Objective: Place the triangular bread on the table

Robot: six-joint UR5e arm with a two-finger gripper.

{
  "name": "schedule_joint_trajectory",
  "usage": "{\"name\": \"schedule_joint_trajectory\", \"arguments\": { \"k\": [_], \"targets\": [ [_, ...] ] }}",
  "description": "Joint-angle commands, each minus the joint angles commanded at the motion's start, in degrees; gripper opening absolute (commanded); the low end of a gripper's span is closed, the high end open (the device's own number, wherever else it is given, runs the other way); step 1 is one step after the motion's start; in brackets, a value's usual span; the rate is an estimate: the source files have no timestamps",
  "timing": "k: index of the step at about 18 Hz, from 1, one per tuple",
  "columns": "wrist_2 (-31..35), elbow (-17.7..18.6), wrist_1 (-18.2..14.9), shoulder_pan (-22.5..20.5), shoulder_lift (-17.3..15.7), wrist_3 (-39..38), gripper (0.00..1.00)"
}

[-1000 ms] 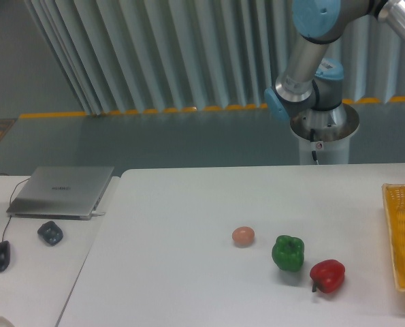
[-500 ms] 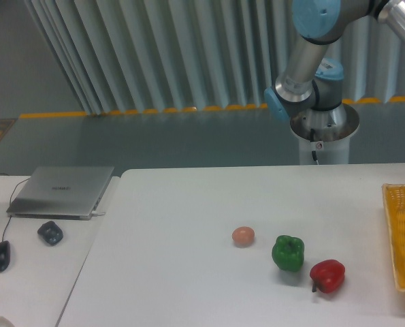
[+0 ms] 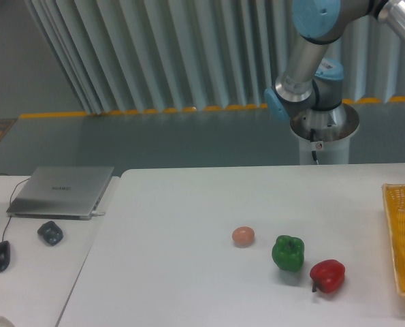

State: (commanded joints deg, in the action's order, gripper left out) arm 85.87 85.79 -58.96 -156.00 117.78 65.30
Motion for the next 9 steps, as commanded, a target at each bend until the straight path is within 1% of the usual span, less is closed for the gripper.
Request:
{"name": "schedule_joint_trajectory", "arguments": {
  "k": [4, 5, 7, 9],
  "targets": [
    [-1.49, -3.51, -6.24, 0.0, -0.35, -0.09, 0.34],
    [-2.02, -3.69, -7.12, 0.0, -0.88, 0.0, 0.34],
    [-4.47, -4.31, -7.66, -0.18, -1.41, -0.09, 0.34],
    [-6.59, -5.19, -9.76, -0.18, -1.58, -0.26, 0.34]
  ]
}}
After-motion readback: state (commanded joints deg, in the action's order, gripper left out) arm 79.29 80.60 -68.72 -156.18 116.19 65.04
